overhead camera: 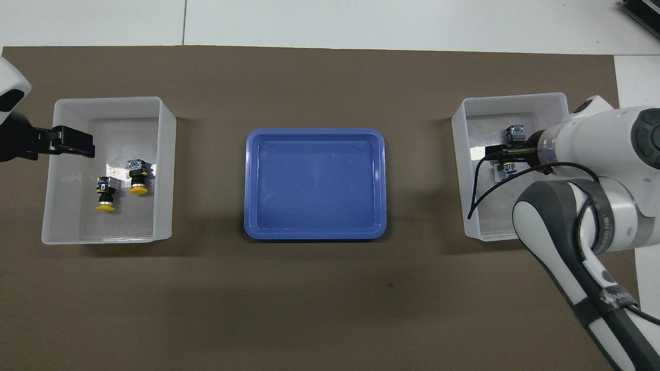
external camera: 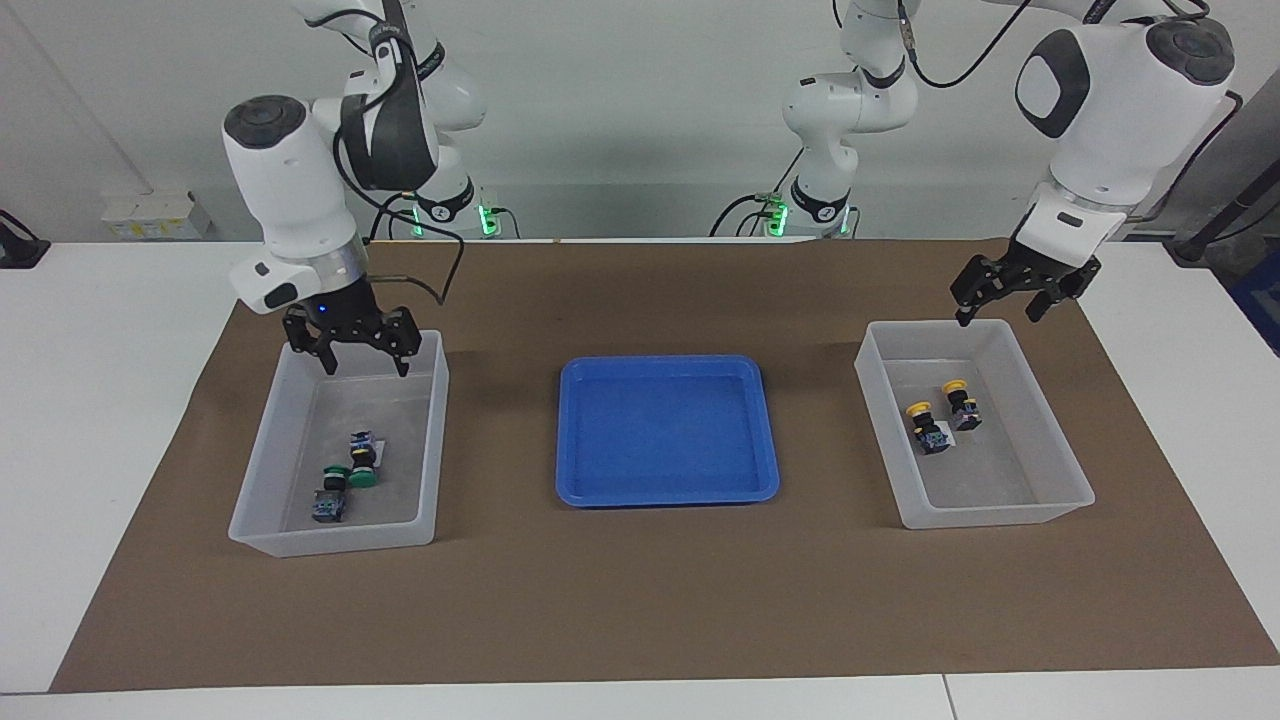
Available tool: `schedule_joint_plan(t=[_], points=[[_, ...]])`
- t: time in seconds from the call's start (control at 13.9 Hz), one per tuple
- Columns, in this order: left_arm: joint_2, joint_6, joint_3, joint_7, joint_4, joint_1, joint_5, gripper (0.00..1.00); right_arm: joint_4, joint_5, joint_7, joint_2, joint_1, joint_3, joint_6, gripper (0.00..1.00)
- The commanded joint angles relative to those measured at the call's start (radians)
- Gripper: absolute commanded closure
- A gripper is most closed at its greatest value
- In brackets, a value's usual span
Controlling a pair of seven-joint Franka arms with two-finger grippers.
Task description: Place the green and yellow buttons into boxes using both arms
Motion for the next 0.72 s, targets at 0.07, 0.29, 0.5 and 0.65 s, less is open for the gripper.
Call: schedule_joint_plan(t=[0.07, 0.29, 0.5, 0.65], points=[[-0.030, 0.013, 0.003, -0.007, -0.035, -0.005, 0.021, 0.00, 0.173, 0.027, 0.008, 0.009, -0.018, 0.002, -0.197, 0.00], [-0.030, 0.013, 0.003, -0.007, -0.035, -0.005, 0.021, 0.00, 0.195, 0.077, 0.002, -0.022, -0.029, -0.009, -0.245, 0.00], [-0.030, 0.013, 0.003, -0.007, -0.035, -0.005, 0.021, 0.00, 0.192, 0.078, -0.006, -0.027, -0.035, -0.007, -0.267, 0.00], [-0.030, 0.013, 0.003, -0.007, -0.035, -0.005, 0.021, 0.00, 0.154, 0.076, -0.007, -0.053, -0.028, -0.006, -0.285, 0.00]])
